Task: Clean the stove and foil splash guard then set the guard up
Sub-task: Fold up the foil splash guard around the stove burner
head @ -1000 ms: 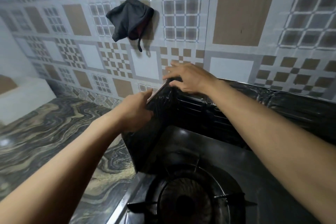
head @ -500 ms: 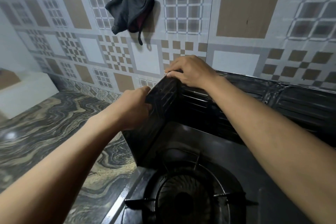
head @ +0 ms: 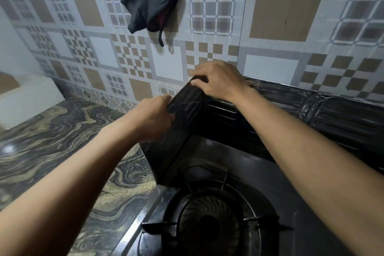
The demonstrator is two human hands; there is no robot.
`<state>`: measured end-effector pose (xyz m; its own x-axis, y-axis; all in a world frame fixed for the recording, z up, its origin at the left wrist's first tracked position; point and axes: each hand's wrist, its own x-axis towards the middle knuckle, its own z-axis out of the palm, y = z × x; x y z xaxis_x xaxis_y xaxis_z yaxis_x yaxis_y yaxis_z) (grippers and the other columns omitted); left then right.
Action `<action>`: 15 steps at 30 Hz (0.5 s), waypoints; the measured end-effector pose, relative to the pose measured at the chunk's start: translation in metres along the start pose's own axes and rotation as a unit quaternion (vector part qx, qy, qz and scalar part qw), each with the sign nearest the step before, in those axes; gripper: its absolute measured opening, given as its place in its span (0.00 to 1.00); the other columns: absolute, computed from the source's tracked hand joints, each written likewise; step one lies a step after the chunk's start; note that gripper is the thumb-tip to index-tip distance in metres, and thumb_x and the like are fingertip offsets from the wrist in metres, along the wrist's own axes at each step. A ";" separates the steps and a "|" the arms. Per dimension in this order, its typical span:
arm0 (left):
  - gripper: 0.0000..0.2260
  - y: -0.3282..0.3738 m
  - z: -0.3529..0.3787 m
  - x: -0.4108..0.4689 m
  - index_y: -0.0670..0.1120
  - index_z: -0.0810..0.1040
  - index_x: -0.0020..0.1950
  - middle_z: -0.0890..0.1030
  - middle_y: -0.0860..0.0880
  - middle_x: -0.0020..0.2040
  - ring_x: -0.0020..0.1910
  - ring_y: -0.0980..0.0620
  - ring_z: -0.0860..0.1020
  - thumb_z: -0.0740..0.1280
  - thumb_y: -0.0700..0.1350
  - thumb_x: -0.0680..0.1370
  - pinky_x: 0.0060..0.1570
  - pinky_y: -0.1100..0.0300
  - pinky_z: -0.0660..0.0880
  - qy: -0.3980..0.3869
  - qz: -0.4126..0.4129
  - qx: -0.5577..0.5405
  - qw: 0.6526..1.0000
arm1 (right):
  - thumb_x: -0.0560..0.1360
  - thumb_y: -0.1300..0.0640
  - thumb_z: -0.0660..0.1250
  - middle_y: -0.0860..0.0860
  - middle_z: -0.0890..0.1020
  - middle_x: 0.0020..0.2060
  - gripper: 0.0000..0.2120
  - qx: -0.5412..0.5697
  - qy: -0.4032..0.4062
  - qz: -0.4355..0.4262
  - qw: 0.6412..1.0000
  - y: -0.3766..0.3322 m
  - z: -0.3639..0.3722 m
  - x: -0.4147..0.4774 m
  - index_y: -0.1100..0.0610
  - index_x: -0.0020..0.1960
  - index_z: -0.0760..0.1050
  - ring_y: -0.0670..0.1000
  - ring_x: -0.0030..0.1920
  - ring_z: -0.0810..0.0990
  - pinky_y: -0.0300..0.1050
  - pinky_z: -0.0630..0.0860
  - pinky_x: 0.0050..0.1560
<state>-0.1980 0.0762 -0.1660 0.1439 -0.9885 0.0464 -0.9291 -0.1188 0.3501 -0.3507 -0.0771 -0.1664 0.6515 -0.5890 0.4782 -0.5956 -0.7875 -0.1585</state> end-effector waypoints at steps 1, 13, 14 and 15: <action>0.05 0.000 0.000 0.000 0.46 0.73 0.54 0.81 0.41 0.49 0.49 0.39 0.78 0.65 0.43 0.79 0.47 0.50 0.75 -0.002 -0.004 -0.007 1.000 | 0.78 0.45 0.66 0.48 0.81 0.63 0.20 -0.018 -0.004 -0.010 1.000 0.001 0.002 -0.006 0.50 0.68 0.76 0.55 0.63 0.78 0.60 0.77 0.61; 0.13 0.013 0.007 -0.002 0.44 0.73 0.63 0.80 0.37 0.57 0.56 0.37 0.78 0.63 0.38 0.79 0.47 0.54 0.70 0.016 -0.009 -0.026 0.999 | 0.79 0.61 0.44 0.61 0.42 0.79 0.31 -0.396 -0.142 -0.018 0.907 0.052 0.012 -0.095 0.53 0.81 0.46 0.63 0.79 0.40 0.64 0.37 0.76; 0.13 0.016 0.009 -0.003 0.43 0.73 0.63 0.81 0.37 0.57 0.55 0.36 0.78 0.63 0.38 0.79 0.46 0.54 0.69 0.016 -0.005 -0.019 1.000 | 0.77 0.62 0.40 0.60 0.39 0.79 0.32 -0.398 -0.159 -0.011 0.904 0.052 0.009 -0.096 0.52 0.81 0.42 0.62 0.79 0.38 0.64 0.37 0.76; 0.13 0.019 0.009 -0.003 0.43 0.73 0.62 0.81 0.37 0.56 0.54 0.36 0.78 0.63 0.37 0.78 0.44 0.54 0.70 0.020 -0.002 -0.010 1.000 | 0.75 0.63 0.38 0.60 0.37 0.79 0.34 -0.399 -0.166 -0.009 0.902 0.052 0.007 -0.095 0.52 0.81 0.41 0.62 0.78 0.37 0.64 0.37 0.76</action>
<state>-0.2189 0.0761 -0.1683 0.1626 -0.9832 0.0827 -0.9216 -0.1215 0.3686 -0.4400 -0.0632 -0.2265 0.6910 -0.7031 0.1679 -0.6451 -0.4950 0.5821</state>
